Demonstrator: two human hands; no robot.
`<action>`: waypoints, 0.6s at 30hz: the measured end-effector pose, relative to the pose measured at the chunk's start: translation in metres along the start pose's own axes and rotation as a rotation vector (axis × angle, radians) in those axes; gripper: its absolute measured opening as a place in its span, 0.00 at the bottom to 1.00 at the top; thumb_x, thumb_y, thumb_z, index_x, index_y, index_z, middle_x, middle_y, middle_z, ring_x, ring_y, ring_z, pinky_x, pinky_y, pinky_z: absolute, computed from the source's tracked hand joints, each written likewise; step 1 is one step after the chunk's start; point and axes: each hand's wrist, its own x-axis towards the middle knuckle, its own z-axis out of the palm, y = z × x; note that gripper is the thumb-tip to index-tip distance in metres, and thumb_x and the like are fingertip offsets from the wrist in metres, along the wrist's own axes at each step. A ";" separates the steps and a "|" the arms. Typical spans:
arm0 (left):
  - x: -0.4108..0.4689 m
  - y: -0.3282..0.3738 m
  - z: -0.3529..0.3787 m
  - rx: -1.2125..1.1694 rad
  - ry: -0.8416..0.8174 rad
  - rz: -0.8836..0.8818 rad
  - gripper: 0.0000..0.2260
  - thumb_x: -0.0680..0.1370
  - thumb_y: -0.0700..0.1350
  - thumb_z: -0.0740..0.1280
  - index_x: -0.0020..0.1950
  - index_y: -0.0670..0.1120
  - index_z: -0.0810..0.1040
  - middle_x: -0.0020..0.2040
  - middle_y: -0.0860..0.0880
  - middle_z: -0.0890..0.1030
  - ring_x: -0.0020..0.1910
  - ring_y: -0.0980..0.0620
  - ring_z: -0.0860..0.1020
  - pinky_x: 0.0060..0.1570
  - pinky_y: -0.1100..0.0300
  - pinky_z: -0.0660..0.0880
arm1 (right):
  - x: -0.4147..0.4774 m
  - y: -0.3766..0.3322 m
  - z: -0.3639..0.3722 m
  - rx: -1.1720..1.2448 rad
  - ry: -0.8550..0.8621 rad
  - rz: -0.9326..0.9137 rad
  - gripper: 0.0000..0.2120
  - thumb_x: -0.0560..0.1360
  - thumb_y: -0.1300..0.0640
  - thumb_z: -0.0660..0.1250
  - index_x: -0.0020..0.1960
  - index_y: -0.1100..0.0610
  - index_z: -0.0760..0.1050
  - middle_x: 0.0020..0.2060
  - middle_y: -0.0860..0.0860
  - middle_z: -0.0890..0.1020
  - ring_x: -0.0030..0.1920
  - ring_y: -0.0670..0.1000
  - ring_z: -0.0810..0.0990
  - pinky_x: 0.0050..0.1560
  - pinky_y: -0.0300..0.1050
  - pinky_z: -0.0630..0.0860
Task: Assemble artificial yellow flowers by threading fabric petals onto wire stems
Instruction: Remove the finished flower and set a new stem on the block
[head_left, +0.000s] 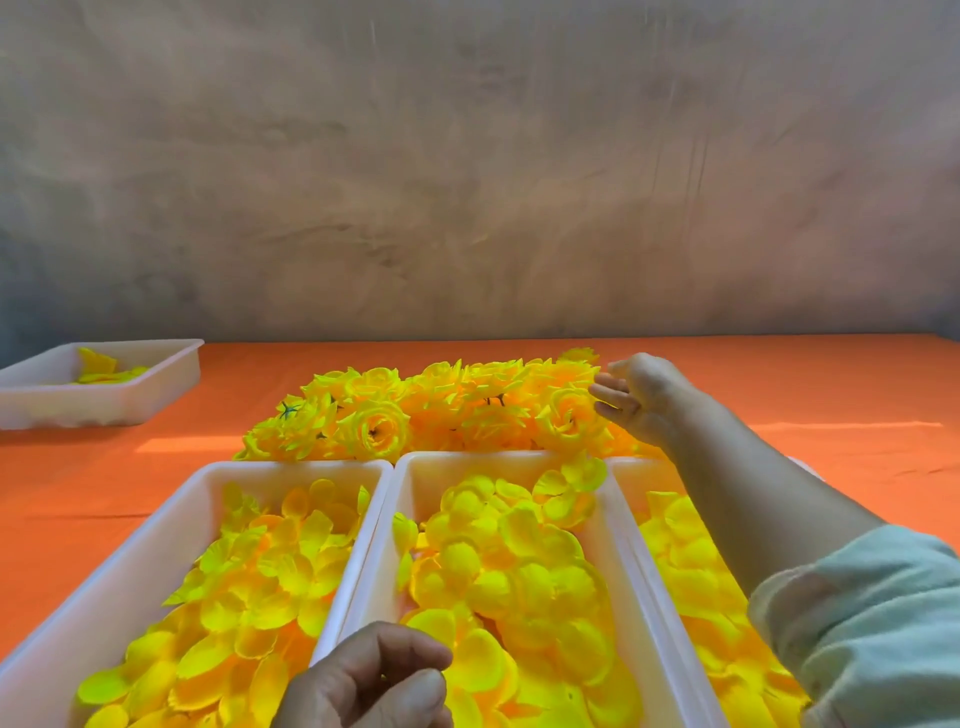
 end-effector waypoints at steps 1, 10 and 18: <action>0.000 -0.001 -0.003 0.009 -0.006 0.010 0.20 0.47 0.44 0.75 0.35 0.36 0.84 0.30 0.35 0.78 0.25 0.44 0.78 0.25 0.62 0.76 | -0.006 0.005 -0.004 -0.023 0.003 0.002 0.19 0.81 0.65 0.53 0.69 0.72 0.64 0.70 0.68 0.67 0.69 0.66 0.69 0.71 0.55 0.66; -0.014 -0.004 -0.002 0.023 -0.009 0.114 0.18 0.56 0.54 0.75 0.41 0.45 0.86 0.34 0.46 0.80 0.34 0.50 0.80 0.37 0.61 0.79 | -0.104 0.036 -0.050 -0.251 -0.134 -0.060 0.07 0.78 0.63 0.64 0.55 0.59 0.77 0.44 0.55 0.86 0.46 0.52 0.86 0.48 0.47 0.79; -0.044 0.004 -0.016 -0.015 0.032 0.102 0.04 0.66 0.44 0.72 0.39 0.48 0.86 0.34 0.47 0.81 0.34 0.50 0.80 0.38 0.59 0.79 | -0.205 0.055 -0.057 -0.408 -0.182 -0.149 0.08 0.80 0.63 0.62 0.51 0.57 0.80 0.41 0.55 0.86 0.45 0.52 0.86 0.50 0.48 0.79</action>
